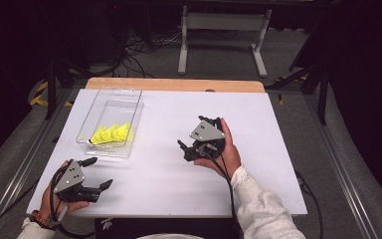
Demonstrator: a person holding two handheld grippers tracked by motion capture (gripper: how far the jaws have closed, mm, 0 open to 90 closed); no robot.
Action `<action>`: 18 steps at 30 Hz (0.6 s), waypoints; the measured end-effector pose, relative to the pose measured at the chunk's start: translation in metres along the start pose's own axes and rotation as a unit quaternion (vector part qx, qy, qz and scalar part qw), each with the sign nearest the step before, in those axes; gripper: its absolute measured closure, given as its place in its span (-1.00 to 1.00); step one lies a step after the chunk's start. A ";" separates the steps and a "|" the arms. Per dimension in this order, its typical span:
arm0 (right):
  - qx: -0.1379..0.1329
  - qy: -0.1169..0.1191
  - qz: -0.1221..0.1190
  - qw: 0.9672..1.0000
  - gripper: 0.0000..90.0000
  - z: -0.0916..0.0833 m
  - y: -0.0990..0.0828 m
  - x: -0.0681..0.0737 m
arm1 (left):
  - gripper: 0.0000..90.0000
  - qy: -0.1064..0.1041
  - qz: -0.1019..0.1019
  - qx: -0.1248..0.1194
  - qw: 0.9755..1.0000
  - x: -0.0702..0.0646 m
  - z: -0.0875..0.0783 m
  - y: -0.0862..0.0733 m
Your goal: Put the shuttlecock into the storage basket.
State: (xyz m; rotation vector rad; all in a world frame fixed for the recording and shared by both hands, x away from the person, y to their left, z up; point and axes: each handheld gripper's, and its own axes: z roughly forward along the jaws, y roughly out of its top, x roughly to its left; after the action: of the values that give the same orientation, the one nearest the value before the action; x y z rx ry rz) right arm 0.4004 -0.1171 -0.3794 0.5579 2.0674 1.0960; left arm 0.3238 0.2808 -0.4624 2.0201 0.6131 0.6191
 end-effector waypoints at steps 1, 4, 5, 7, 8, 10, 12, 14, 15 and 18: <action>0.001 -0.001 -0.001 1.000 -0.91 -0.001 -0.001 0.000 | -0.74 0.000 -0.001 -0.002 1.000 0.000 0.000 0.000; 0.001 -0.001 0.001 1.000 -0.91 -0.003 -0.004 -0.002 | -0.77 0.003 -0.002 -0.008 1.000 0.000 0.000 0.000; 0.001 -0.002 0.002 1.000 -0.91 -0.004 -0.005 -0.002 | -0.78 0.006 -0.006 -0.011 1.000 0.000 0.000 0.001; 0.001 -0.002 0.002 1.000 -0.91 -0.005 -0.007 -0.002 | -0.80 0.007 -0.005 -0.012 1.000 0.001 -0.001 0.001; 0.002 -0.003 0.003 1.000 -0.91 -0.006 -0.008 -0.003 | -0.80 0.008 -0.006 -0.014 1.000 0.001 -0.001 0.001; 0.002 -0.002 0.004 1.000 -0.91 -0.007 -0.010 -0.003 | -0.82 0.009 -0.005 -0.012 1.000 0.002 -0.001 0.001; 0.004 -0.004 0.004 1.000 -0.91 -0.008 -0.013 -0.003 | -0.84 0.008 -0.003 -0.014 1.000 0.002 -0.001 0.001; 0.005 -0.004 0.004 1.000 -0.91 -0.009 -0.015 -0.003 | -0.86 0.007 -0.005 -0.018 1.000 0.001 -0.001 0.001; 0.006 -0.004 0.004 1.000 -0.90 -0.010 -0.016 -0.004 | -0.86 0.006 -0.006 -0.019 1.000 0.001 -0.001 0.001; 0.006 -0.003 0.007 1.000 -0.90 -0.012 -0.020 -0.004 | -0.87 0.006 -0.006 -0.018 1.000 0.002 -0.001 0.001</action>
State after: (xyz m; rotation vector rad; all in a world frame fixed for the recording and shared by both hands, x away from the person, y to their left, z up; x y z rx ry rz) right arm 0.3931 -0.1370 -0.3896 0.5808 2.0678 1.0890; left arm 0.3243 0.2822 -0.4609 1.9786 0.6157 0.6325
